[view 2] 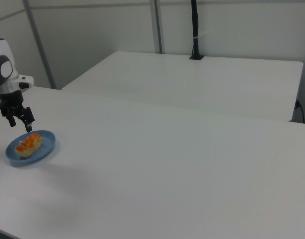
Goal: Put the bread on the table
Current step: 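Lower the gripper and close it on the bread roll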
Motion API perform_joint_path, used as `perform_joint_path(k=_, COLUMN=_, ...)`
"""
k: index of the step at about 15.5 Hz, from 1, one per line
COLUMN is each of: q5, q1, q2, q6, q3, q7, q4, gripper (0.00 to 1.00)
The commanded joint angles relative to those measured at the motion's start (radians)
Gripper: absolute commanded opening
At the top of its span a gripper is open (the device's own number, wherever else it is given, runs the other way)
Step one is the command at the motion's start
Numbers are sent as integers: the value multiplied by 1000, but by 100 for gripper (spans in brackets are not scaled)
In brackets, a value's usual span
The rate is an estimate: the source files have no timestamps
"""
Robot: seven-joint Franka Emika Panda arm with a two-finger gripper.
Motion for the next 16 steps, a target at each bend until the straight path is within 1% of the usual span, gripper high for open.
perform_joint_path(k=1, q5=-67, q1=22, q2=68, q6=75, q3=20, q7=95, q4=6, gripper=100)
perform_joint_path(k=4, q5=-137, q1=30, q2=121, q6=141, q3=26, q7=184, q4=6, gripper=100)
perform_joint_path(k=5, q5=-156, q1=30, q2=139, q6=167, q3=26, q7=206, q4=6, gripper=100)
perform_joint_path(k=6, q5=-159, q1=30, q2=145, q6=184, q3=28, q7=209, q4=6, gripper=98)
perform_joint_path(k=9, q5=-181, q1=30, q2=145, q6=185, q3=28, q7=207, q4=8, gripper=64)
perform_joint_path(k=10, q5=-185, q1=29, q2=145, q6=185, q3=28, q7=206, q4=8, gripper=64)
perform_joint_path(k=11, q5=-185, q1=27, q2=141, q6=184, q3=28, q7=204, q4=17, gripper=58)
perform_joint_path(k=12, q5=-185, q1=16, q2=136, q6=176, q3=28, q7=198, q4=28, gripper=56)
perform_joint_path(k=13, q5=-185, q1=13, q2=129, q6=173, q3=28, q7=186, q4=32, gripper=50)
perform_joint_path(k=16, q5=-175, q1=-51, q2=86, q6=139, q3=28, q7=120, q4=37, gripper=50)
